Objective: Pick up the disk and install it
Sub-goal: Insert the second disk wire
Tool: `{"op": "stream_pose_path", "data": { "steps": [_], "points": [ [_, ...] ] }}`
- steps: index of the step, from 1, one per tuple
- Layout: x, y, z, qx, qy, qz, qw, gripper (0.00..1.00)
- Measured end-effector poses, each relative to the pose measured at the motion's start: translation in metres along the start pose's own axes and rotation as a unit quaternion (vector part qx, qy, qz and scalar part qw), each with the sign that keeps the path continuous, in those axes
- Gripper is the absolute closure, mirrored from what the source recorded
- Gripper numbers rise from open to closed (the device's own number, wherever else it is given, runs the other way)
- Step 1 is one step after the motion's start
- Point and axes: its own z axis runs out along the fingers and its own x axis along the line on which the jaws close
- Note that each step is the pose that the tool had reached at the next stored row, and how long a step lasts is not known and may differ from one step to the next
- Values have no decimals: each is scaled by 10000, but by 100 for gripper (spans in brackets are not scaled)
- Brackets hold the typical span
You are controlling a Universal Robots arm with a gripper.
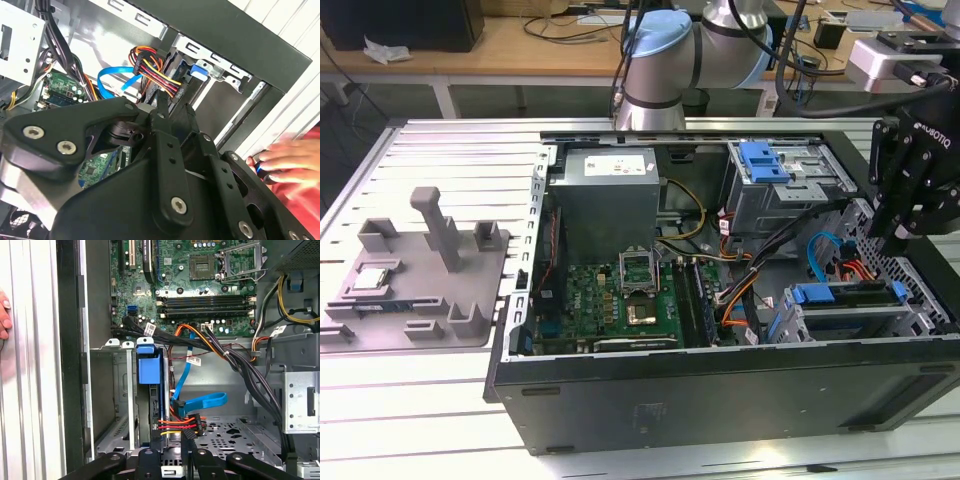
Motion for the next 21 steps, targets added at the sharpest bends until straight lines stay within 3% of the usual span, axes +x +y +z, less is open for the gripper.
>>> {"op": "stream_pose_path", "data": {
  "steps": [10,13,15,16,17,18,19,20,21],
  "points": [
    [-1,2,0,0,3,0,10000,70],
    [-49,4,-4,2,45,0,10000,70],
    [-145,12,-13,6,155,-2,9999,70],
    [-164,39,-15,9,251,-8,9997,70],
    [-189,70,-18,15,385,-19,9993,70],
    [-208,84,-19,18,452,-24,9990,70],
    [-223,93,-20,19,492,-28,9988,70],
    [-300,131,-25,26,645,-44,9979,70],
    [-341,147,-26,29,712,-52,9974,70]
  ]
}}
